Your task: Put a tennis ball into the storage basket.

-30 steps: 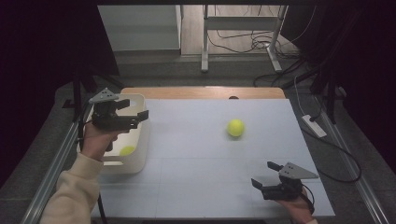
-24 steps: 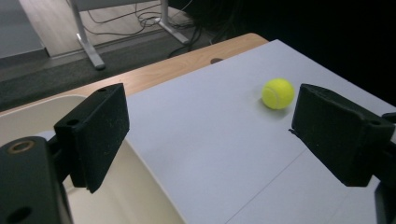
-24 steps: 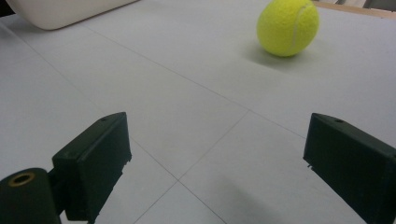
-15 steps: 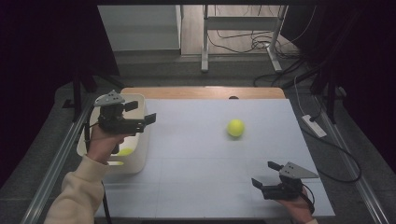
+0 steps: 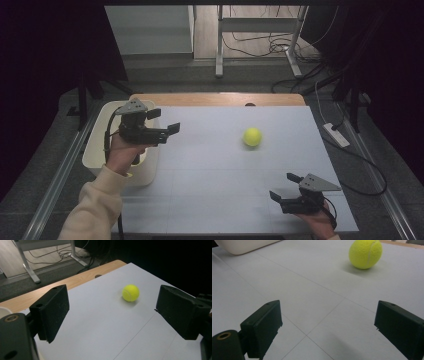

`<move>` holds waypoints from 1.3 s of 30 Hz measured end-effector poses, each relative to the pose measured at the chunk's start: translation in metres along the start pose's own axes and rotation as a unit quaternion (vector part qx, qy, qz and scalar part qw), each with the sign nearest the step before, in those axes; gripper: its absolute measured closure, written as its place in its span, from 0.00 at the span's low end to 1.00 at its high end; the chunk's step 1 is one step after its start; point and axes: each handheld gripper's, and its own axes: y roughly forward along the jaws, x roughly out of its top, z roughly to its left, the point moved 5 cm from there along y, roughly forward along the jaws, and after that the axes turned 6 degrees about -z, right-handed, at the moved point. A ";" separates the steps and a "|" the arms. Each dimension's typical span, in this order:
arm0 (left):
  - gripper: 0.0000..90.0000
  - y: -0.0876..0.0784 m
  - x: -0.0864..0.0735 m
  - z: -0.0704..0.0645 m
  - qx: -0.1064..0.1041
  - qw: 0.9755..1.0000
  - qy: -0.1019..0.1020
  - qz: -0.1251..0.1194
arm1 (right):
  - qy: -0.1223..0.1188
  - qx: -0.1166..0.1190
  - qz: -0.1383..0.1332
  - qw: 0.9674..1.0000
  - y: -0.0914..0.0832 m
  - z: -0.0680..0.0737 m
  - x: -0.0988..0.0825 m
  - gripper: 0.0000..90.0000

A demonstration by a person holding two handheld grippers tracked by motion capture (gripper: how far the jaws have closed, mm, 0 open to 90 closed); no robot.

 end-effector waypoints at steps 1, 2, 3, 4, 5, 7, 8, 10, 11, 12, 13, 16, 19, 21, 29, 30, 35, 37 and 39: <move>0.13 0.002 0.000 -0.002 -0.003 1.000 0.002 0.001 | 0.000 0.000 0.000 1.000 0.000 0.000 0.000 0.08; 0.13 0.003 0.001 -0.004 -0.006 1.000 0.004 0.001 | -0.001 0.000 0.000 1.000 0.000 0.000 0.000 0.08; 0.13 0.004 0.001 -0.005 -0.008 1.000 0.005 0.002 | -0.001 0.000 0.001 1.000 0.000 0.000 0.000 0.08; 0.13 0.004 0.001 -0.006 -0.009 1.000 0.006 0.003 | 0.000 0.000 0.001 1.000 0.000 0.000 0.000 0.08; 0.13 0.006 0.001 -0.008 -0.013 1.000 0.006 0.004 | 0.000 0.000 0.001 1.000 0.000 0.000 0.000 0.08; 0.13 0.007 0.001 -0.010 -0.015 1.000 0.007 0.004 | 0.001 -0.001 0.003 1.000 0.000 -0.001 0.000 0.08; 0.13 0.007 0.001 -0.010 -0.015 1.000 0.007 0.004 | 0.001 -0.001 0.003 1.000 0.000 -0.001 0.000 0.08; 0.13 0.009 0.002 -0.013 -0.020 1.000 0.005 0.002 | 0.000 -0.001 0.004 1.000 0.001 0.000 -0.001 0.08; 0.13 0.012 0.002 -0.015 -0.024 1.000 0.006 0.004 | 0.000 -0.001 0.004 1.000 0.001 0.000 0.000 0.08; 0.13 0.014 0.001 -0.017 -0.027 1.000 0.007 0.005 | 0.000 -0.001 0.003 1.000 0.001 0.000 0.000 0.08; 0.13 0.014 0.001 -0.017 -0.027 1.000 0.007 0.005 | 0.000 -0.001 0.003 1.000 0.001 0.000 0.000 0.08; 0.13 0.018 0.002 -0.022 -0.033 0.999 0.010 0.008 | 0.000 -0.001 0.001 1.000 0.001 0.000 0.000 0.08; 0.13 0.021 0.002 -0.024 -0.037 0.999 0.010 0.009 | 0.001 -0.001 0.001 1.000 0.001 -0.001 0.000 0.08; 0.13 0.023 0.001 -0.026 -0.039 0.999 0.010 0.011 | 0.001 0.000 0.002 1.000 0.002 -0.001 0.000 0.08; 0.13 0.031 -0.001 -0.030 -0.043 0.999 0.012 0.019 | 0.001 0.001 0.000 1.000 0.002 -0.001 0.001 0.08; 0.13 0.032 -0.002 -0.030 -0.044 0.999 0.012 0.021 | 0.001 0.000 0.000 1.000 0.002 -0.001 0.001 0.08; 0.12 0.041 -0.004 -0.033 -0.048 0.998 0.014 0.029 | 0.001 -0.002 -0.003 1.000 0.002 -0.001 0.002 0.08; 0.12 0.043 -0.005 -0.035 -0.050 0.998 0.015 0.031 | 0.002 -0.002 -0.003 1.000 0.001 -0.001 0.002 0.08; 0.12 0.046 -0.006 -0.037 -0.053 0.998 0.015 0.032 | 0.003 -0.001 -0.003 1.000 0.002 -0.001 0.002 0.08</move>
